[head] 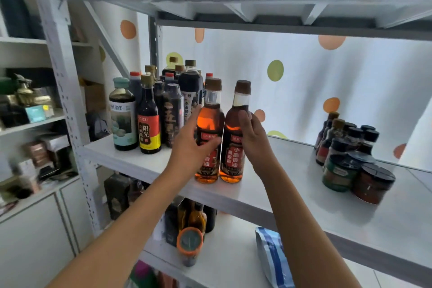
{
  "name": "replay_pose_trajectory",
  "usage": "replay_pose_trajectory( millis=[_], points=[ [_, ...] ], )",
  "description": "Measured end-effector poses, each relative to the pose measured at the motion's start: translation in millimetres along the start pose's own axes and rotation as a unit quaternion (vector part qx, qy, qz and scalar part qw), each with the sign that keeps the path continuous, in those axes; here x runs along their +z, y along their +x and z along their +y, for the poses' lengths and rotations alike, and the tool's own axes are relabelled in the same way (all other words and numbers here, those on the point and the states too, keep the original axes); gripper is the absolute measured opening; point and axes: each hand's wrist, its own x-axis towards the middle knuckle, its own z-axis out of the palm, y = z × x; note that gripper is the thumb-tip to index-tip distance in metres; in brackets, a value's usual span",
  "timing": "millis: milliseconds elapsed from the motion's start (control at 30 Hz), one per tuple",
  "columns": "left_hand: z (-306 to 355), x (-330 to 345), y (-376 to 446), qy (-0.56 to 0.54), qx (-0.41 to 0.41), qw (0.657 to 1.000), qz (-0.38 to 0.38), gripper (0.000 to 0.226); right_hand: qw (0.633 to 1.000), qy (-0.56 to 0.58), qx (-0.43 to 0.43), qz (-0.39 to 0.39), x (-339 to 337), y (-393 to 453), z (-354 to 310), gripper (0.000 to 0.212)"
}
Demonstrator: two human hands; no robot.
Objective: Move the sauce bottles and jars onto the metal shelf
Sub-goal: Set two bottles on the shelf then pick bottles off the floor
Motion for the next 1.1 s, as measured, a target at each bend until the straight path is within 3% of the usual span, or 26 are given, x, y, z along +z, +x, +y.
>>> replay_pose_trajectory(
  millis=[133, 233, 400, 533, 933, 1100],
  points=[
    [-12, 1, -13, 0.026, 0.022, 0.999, 0.001, 0.095, 0.995, -0.05, 0.068, -0.054, -9, -17, 6, 0.04],
    [-20, 4, -20, 0.029, -0.009, 0.999, 0.036, 0.1, 0.989, -0.075, 0.099, -0.084, -26, -27, 21, 0.065],
    [-33, 13, -16, 0.036, -0.058, 0.995, 0.069, 0.068, 0.984, -0.145, 0.073, -0.071, -31, -23, 29, 0.066],
    [-47, 18, 1, 0.033, -0.053, 0.996, 0.067, 0.065, 0.974, -0.187, 0.093, -0.086, -32, 6, 39, 0.07],
    [-77, 46, 41, 0.115, -0.041, 0.986, 0.111, 0.067, 0.97, -0.23, 0.079, 0.014, -15, 121, 99, 0.059],
    [-82, 53, 56, 0.174, -0.025, 0.98, 0.094, 0.072, 0.963, -0.26, 0.069, 0.033, -1, 158, 126, 0.056]
  ],
)
